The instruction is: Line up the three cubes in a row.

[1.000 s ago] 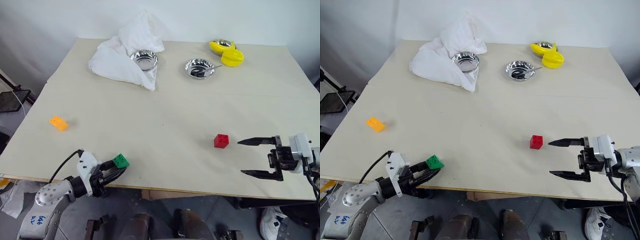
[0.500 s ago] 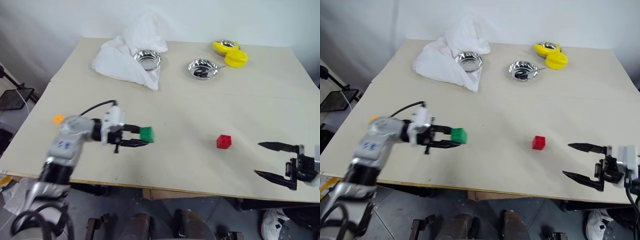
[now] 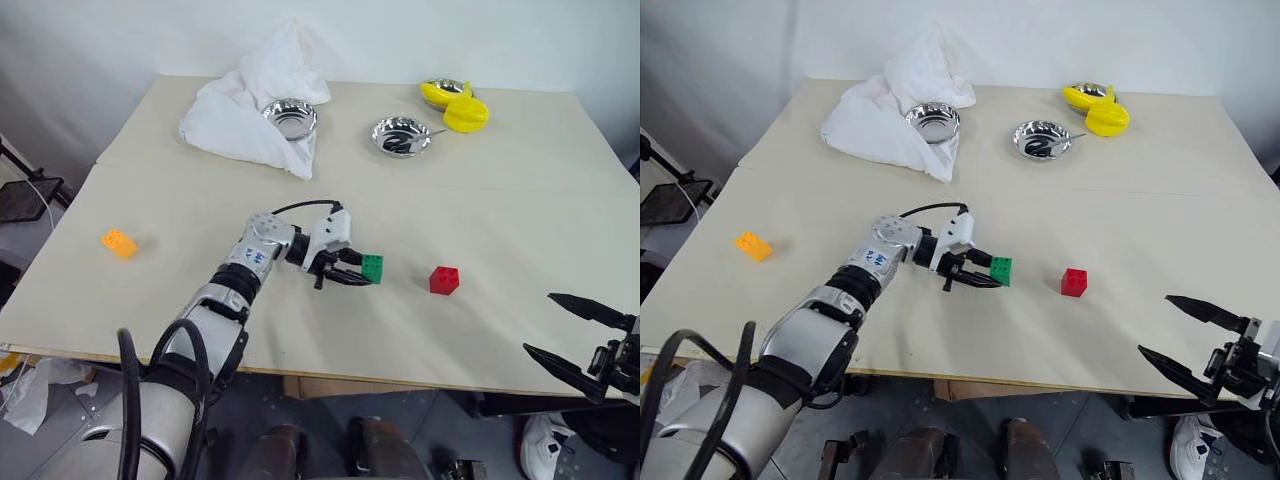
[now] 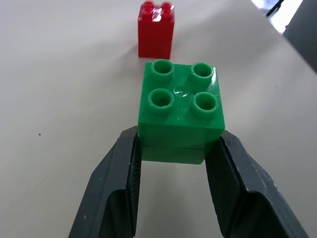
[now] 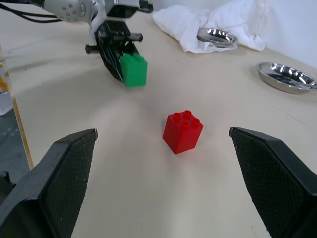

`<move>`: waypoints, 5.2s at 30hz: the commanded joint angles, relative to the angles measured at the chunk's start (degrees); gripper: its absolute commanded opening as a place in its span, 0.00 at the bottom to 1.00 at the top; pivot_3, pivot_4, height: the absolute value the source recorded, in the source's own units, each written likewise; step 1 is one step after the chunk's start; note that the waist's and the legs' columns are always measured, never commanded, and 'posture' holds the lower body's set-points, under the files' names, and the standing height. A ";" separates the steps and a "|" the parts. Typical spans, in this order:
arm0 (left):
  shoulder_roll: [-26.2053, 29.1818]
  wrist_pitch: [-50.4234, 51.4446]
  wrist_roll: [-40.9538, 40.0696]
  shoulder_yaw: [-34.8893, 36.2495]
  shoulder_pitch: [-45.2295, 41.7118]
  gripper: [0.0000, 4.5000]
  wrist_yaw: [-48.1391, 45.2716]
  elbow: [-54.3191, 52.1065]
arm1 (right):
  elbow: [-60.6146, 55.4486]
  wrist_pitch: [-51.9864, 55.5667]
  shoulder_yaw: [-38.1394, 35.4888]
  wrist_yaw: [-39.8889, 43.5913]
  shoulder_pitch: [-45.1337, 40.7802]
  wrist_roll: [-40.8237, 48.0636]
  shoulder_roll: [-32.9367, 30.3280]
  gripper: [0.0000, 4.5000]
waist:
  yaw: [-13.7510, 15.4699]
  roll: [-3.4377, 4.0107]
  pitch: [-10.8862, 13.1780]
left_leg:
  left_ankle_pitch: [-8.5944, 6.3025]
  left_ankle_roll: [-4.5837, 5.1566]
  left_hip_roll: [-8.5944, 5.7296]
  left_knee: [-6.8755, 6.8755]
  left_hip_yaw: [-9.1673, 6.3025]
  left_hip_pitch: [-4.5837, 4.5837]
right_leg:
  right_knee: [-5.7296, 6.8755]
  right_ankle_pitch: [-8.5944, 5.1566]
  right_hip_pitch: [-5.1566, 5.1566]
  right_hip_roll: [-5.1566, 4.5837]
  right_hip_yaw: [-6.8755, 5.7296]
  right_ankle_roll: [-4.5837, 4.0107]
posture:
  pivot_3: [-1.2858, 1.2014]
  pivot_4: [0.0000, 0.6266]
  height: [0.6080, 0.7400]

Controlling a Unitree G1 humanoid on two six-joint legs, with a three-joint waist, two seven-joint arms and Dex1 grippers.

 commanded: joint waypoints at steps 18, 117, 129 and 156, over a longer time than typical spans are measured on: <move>-3.95 -0.67 7.40 2.43 -3.18 0.49 4.19 5.84 | -7.50 1.12 -3.10 -2.26 3.65 -1.33 5.35 1.00 | 0.44 -0.01 0.00 | 0.00 -0.01 0.00 0.00 -0.01 0.00 | 0.06 0.00 -0.04 0.00 -0.01 0.00 | 0.52 0.24 1.00; 41.75 -0.73 -12.70 31.22 27.44 0.33 2.16 -8.57 | 6.34 5.52 11.64 7.72 -25.32 -7.63 3.20 1.00 | -1.01 -0.09 -0.05 | 0.05 -0.20 0.04 0.07 0.09 -0.54 | 0.91 0.00 -0.85 -0.07 -0.12 -0.28 | 0.52 0.24 1.00; 27.51 -4.24 -5.88 14.13 12.06 0.33 -10.47 -14.54 | 1.79 6.46 1.60 7.59 -12.92 -5.62 -1.17 1.00 | -0.75 -0.12 -0.04 | 0.10 -0.18 0.00 0.19 0.07 -0.57 | 0.89 0.01 -0.79 -0.09 -0.14 -0.26 | 0.52 0.24 1.00; 7.80 -4.78 10.69 3.76 -1.96 0.33 -1.40 5.20 | -20.15 10.25 -5.89 -3.10 8.63 -2.65 6.23 1.00 | -0.28 -0.35 0.07 | 0.12 -0.17 -0.03 0.49 0.21 -0.53 | 0.96 0.05 -0.76 -0.05 0.08 -0.18 | 0.52 0.24 1.00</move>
